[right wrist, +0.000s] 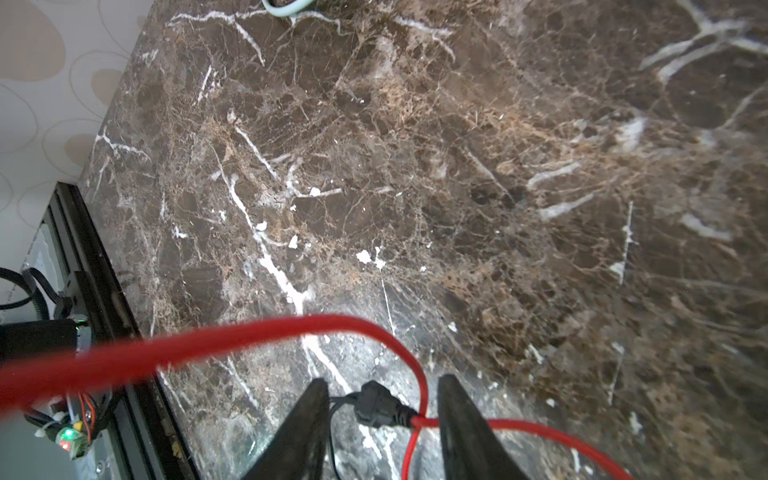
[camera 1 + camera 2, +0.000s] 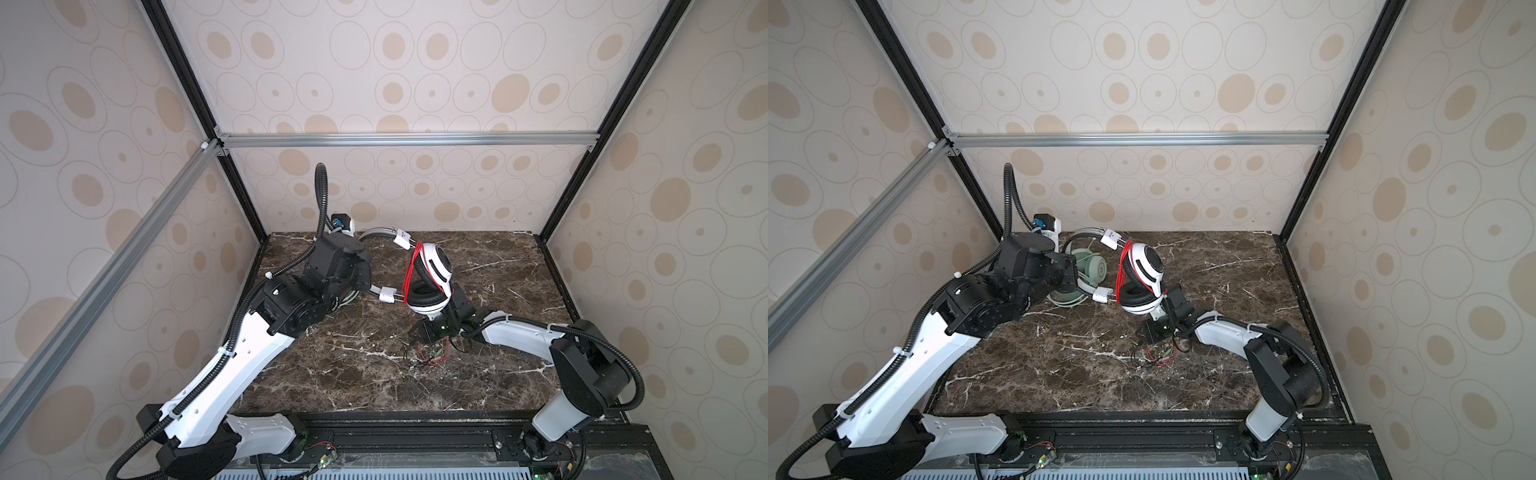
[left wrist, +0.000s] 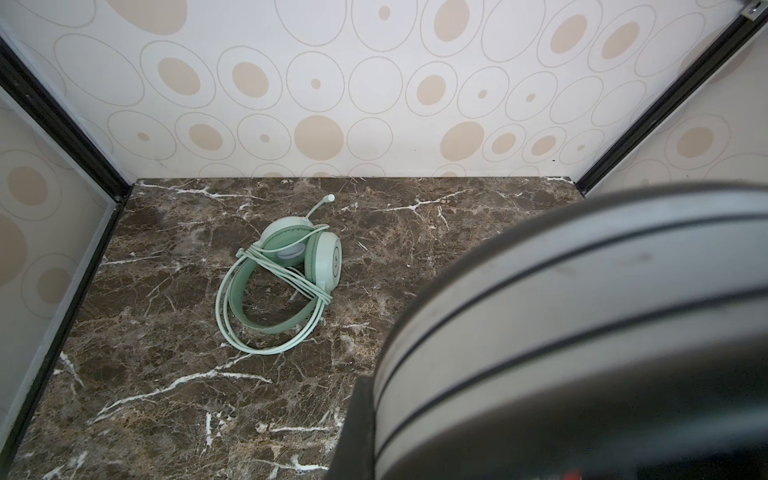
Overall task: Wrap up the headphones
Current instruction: 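Raise the white headset with the left gripper while the right pulls the cable taut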
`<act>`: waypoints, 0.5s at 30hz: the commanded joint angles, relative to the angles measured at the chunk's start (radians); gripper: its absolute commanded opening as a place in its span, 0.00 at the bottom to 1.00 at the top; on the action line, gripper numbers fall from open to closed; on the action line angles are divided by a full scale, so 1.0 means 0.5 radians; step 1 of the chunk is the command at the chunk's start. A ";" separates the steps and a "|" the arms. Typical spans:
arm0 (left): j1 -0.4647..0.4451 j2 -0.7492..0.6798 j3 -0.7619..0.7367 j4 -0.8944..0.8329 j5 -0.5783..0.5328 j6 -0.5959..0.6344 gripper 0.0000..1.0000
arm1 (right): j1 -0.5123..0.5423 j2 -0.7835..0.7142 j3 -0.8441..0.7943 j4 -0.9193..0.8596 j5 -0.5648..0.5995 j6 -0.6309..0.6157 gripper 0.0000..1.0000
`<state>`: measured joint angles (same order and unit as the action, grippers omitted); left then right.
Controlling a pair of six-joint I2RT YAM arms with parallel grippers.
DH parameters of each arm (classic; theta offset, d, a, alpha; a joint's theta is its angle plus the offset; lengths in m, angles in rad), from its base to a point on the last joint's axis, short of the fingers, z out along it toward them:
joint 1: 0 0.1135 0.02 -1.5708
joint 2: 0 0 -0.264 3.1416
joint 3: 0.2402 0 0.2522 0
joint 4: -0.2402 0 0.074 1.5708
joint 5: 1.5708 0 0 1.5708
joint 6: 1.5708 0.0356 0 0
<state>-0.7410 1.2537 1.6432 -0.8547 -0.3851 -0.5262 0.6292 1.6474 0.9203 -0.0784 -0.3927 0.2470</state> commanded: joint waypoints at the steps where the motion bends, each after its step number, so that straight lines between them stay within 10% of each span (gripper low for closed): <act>1: 0.013 -0.013 0.157 0.117 0.007 -0.071 0.00 | 0.013 0.064 0.102 -0.046 -0.009 -0.005 0.30; 7: 0.017 0.022 0.259 0.029 -0.076 -0.134 0.00 | 0.017 -0.045 0.015 -0.020 -0.031 0.037 0.01; 15: 0.062 0.102 0.433 -0.017 -0.183 -0.288 0.00 | 0.051 -0.511 -0.213 -0.228 0.034 -0.027 0.00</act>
<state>-0.7277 1.3018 1.7748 -0.9176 -0.4374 -0.5823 0.6453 1.4757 0.8478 -0.1387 -0.3859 0.2581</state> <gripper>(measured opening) 0.072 0.049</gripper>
